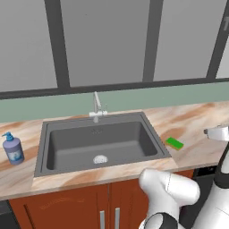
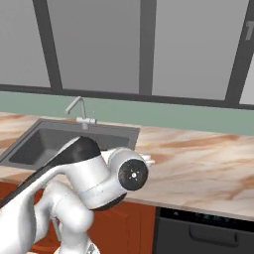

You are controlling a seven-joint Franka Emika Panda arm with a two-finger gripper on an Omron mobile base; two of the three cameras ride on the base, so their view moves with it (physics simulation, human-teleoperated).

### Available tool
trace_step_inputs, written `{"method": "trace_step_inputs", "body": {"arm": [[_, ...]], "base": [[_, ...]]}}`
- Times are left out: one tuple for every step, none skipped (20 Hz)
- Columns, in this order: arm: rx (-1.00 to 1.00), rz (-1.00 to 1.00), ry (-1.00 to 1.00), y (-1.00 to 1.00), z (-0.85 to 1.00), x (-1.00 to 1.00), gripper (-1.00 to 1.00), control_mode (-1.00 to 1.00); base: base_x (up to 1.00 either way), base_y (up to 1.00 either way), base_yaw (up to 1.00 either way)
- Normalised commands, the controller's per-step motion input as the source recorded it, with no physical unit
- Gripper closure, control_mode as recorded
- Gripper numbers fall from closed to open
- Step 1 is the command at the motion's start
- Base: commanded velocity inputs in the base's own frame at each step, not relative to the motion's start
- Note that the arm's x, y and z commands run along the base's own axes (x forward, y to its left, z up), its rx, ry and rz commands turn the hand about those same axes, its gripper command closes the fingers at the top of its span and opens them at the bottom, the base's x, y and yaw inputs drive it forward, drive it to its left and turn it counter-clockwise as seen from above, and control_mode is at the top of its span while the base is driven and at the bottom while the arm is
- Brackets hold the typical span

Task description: Restock the sink supplies by placing the sponge and soap dispenser on the counter and next to the sink. Make sure the soap dispenser is upright.

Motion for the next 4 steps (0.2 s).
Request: {"method": "trace_step_inputs", "body": {"arm": [[-0.07,-0.16,-0.05,0.64,1.0,-0.81,-1.0,-1.0],[-0.07,-0.16,-0.04,0.64,1.0,-0.76,-1.0,-1.0],[-0.07,-0.14,-0.04,0.61,1.0,-0.72,-1.0,-1.0],[-0.07,-0.13,-0.02,0.68,1.0,-0.61,-1.0,-1.0]], "base": [[0.0,0.0,0.0],[0.0,0.0,0.0],[0.0,0.0,0.0],[0.0,0.0,0.0]]}}
